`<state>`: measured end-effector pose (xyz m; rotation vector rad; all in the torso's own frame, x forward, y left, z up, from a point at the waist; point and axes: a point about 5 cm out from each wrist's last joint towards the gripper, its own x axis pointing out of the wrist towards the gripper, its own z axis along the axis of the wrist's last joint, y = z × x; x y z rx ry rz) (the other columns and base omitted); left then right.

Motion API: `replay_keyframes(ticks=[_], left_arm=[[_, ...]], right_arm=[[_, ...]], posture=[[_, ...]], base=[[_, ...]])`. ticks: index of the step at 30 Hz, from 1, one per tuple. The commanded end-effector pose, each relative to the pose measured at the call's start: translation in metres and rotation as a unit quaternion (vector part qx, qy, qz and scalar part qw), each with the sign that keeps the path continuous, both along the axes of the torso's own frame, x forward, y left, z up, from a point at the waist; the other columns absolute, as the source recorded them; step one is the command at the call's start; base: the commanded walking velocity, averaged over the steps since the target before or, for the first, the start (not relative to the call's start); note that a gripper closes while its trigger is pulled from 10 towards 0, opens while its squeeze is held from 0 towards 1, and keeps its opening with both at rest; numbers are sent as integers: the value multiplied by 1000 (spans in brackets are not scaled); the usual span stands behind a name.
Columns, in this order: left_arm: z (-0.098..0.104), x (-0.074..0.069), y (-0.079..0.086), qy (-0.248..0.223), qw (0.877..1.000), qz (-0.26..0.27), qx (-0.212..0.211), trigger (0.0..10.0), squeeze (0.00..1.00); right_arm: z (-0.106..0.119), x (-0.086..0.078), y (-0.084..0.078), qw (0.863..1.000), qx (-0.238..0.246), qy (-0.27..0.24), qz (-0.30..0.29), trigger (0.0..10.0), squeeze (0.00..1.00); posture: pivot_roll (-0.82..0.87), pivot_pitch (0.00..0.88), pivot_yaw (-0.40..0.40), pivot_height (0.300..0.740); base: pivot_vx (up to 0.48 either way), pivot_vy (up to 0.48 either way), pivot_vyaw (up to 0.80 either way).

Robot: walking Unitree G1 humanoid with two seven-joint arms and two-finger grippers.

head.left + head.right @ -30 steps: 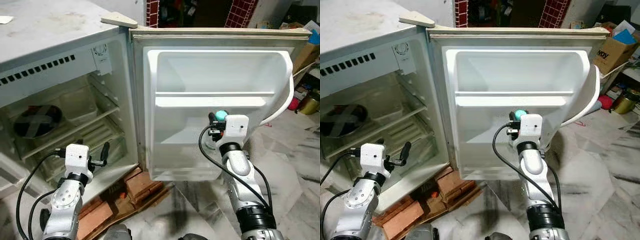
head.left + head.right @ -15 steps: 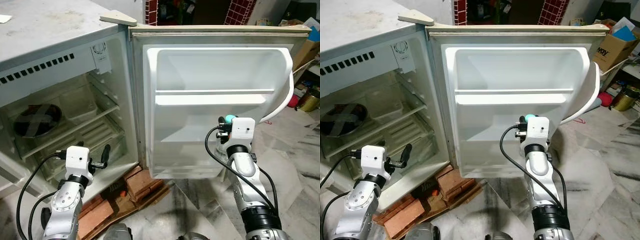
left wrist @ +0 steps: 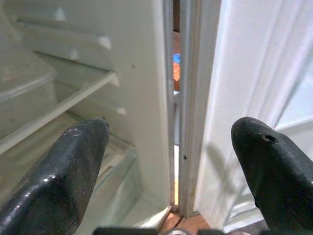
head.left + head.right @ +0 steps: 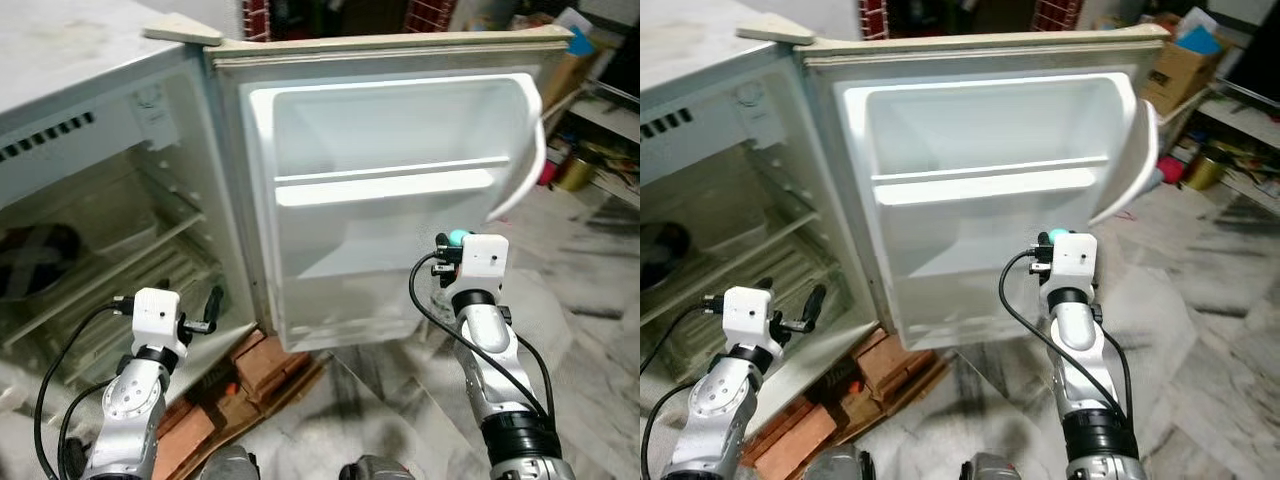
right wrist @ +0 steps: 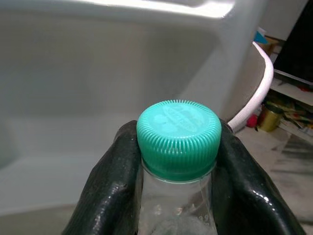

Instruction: Restocking fridge

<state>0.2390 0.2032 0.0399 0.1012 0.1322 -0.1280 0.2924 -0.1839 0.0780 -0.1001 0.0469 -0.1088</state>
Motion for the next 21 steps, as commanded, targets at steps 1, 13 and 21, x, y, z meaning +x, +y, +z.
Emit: replay_keyframes(ticks=[1, 13, 21], left_arm=[[-1, -2, 1, 3, 1000, 0, 0, 10000, 0], [-2, -3, 3, 7, 1000, 8, 2, 10000, 0], [-1, -18, 16, 18, 999, 49, -11, 10000, 0]], right_arm=[[4, 1, 5, 1000, 3, -8, 7, 10000, 0], [4, 1, 5, 1000, 7, -7, 6, 10000, 0], [5, -7, 10, 999, 35, -22, 19, 10000, 0]], posture=[[58, 41, -33, 740], [61, 47, -35, 740], [57, 79, -28, 740]], base=[[0, 0, 0], [0, 0, 0], [0, 0, 0]])
